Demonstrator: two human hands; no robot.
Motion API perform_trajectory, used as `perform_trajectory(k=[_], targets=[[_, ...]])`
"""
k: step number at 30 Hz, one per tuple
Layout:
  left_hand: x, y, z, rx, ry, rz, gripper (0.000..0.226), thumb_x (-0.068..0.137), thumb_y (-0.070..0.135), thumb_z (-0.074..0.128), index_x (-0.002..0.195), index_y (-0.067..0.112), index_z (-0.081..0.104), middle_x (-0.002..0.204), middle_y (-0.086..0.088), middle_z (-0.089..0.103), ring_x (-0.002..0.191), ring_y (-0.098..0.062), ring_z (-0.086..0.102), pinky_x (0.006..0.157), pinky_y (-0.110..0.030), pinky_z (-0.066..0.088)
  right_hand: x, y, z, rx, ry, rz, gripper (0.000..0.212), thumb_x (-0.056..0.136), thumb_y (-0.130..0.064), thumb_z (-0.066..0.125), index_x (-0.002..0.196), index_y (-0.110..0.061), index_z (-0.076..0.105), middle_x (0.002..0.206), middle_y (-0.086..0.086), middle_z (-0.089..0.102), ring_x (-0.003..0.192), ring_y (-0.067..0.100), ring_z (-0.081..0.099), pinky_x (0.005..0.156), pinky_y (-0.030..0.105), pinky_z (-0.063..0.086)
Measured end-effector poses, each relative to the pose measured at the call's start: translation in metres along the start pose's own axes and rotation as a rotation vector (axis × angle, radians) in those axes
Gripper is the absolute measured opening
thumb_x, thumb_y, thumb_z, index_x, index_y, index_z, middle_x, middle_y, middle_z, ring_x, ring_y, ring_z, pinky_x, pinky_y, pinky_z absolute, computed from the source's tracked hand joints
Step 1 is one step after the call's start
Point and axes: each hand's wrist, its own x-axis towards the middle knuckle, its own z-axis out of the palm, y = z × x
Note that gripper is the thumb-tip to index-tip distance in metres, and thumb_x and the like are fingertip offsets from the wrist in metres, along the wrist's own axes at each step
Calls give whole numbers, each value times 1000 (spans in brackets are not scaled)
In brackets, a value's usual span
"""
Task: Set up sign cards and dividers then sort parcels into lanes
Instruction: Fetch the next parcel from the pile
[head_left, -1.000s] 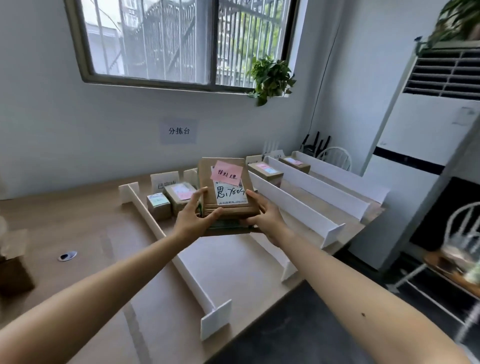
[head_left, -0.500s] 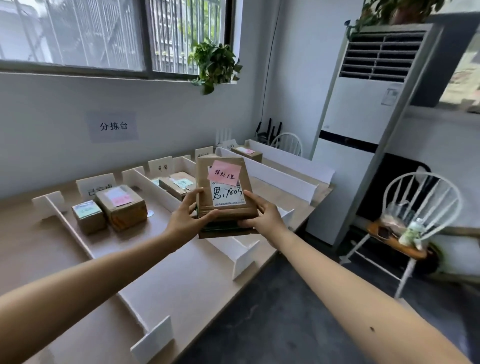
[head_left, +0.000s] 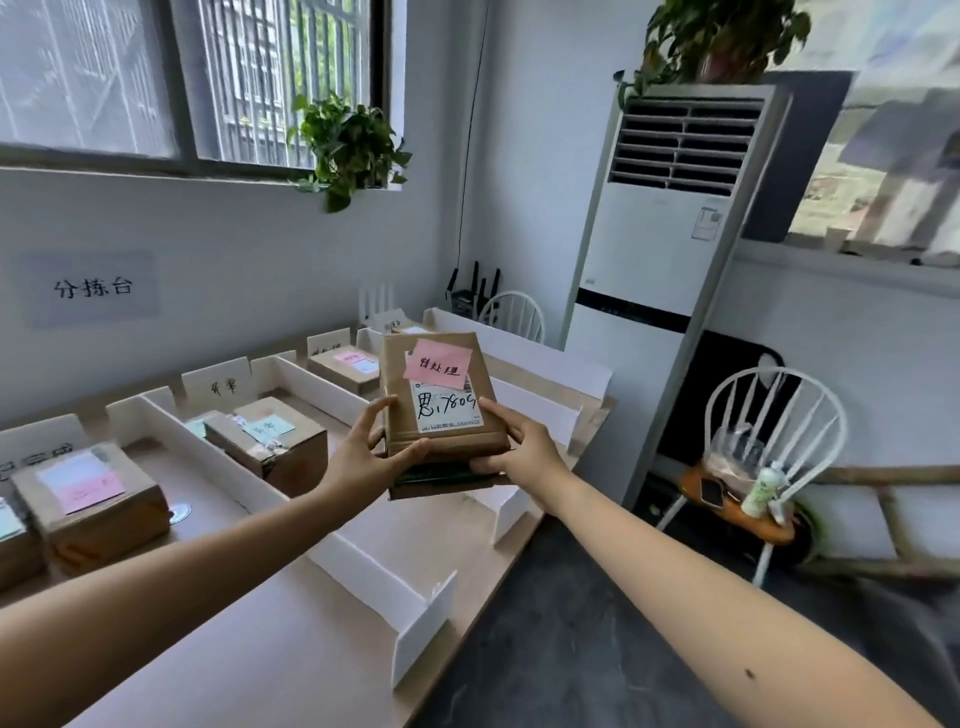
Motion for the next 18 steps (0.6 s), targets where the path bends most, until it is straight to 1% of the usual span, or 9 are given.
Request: perform_trajectory(k=[4, 7, 8, 10, 12, 13, 16, 17, 18], targets=[[42, -4, 4, 2, -1, 6, 73, 71, 43, 72, 135, 37, 36, 140, -10, 48, 127, -26, 48, 77, -24, 50, 39, 1, -11, 23, -23, 30, 83, 70, 10, 74, 133, -38, 51, 134, -1, 53, 119, 23, 53, 84, 42, 58], [68, -12, 6, -3, -14, -1, 74, 68, 47, 72, 132, 41, 36, 140, -10, 49, 128, -26, 47, 81, -30, 53, 63, 8, -13, 35, -25, 42, 83, 69, 10, 75, 131, -41, 52, 135, -1, 53, 120, 23, 53, 85, 42, 57], [75, -14, 8, 0, -16, -5, 73, 67, 47, 72, 132, 41, 36, 140, -10, 49, 128, -26, 47, 81, -30, 53, 71, 11, -14, 41, -25, 45, 83, 69, 10, 75, 128, -43, 53, 136, 0, 53, 120, 23, 53, 86, 43, 57], [86, -18, 11, 15, -14, -2, 72, 70, 46, 71, 132, 41, 36, 140, -10, 49, 128, -25, 47, 76, -23, 52, 83, 14, -15, 46, -22, 50, 82, 69, 11, 75, 125, -46, 53, 136, 0, 52, 120, 23, 53, 85, 42, 58], [97, -21, 16, 16, -16, -8, 69, 75, 41, 72, 134, 39, 35, 141, -9, 48, 128, -25, 47, 70, -17, 50, 93, 19, -18, 52, -27, 57, 82, 69, 12, 74, 125, -45, 53, 136, 0, 52, 121, 24, 52, 84, 41, 58], [101, -22, 19, 18, -17, -7, 68, 76, 39, 71, 134, 38, 35, 141, -9, 48, 128, -26, 47, 71, -18, 50, 98, 21, -21, 57, -30, 60, 82, 70, 12, 73, 127, -43, 53, 136, 1, 52, 121, 24, 52, 84, 41, 58], [114, -22, 27, 3, -21, -11, 69, 73, 42, 71, 132, 40, 35, 140, -10, 48, 128, -27, 47, 84, -33, 53, 109, 25, -31, 73, -41, 63, 82, 71, 14, 72, 133, -35, 51, 134, 1, 52, 119, 23, 52, 80, 37, 59], [119, -22, 30, -6, -20, -16, 70, 73, 42, 71, 132, 40, 35, 140, -10, 48, 128, -27, 47, 87, -35, 52, 114, 26, -35, 77, -46, 64, 81, 72, 14, 72, 135, -34, 51, 134, 1, 52, 118, 23, 53, 78, 34, 59], [124, -23, 34, -6, -16, -20, 70, 73, 41, 72, 132, 40, 35, 140, -10, 48, 129, -27, 46, 87, -34, 52, 120, 28, -39, 79, -52, 62, 81, 72, 13, 72, 135, -34, 51, 134, 1, 52, 118, 23, 52, 76, 32, 59]])
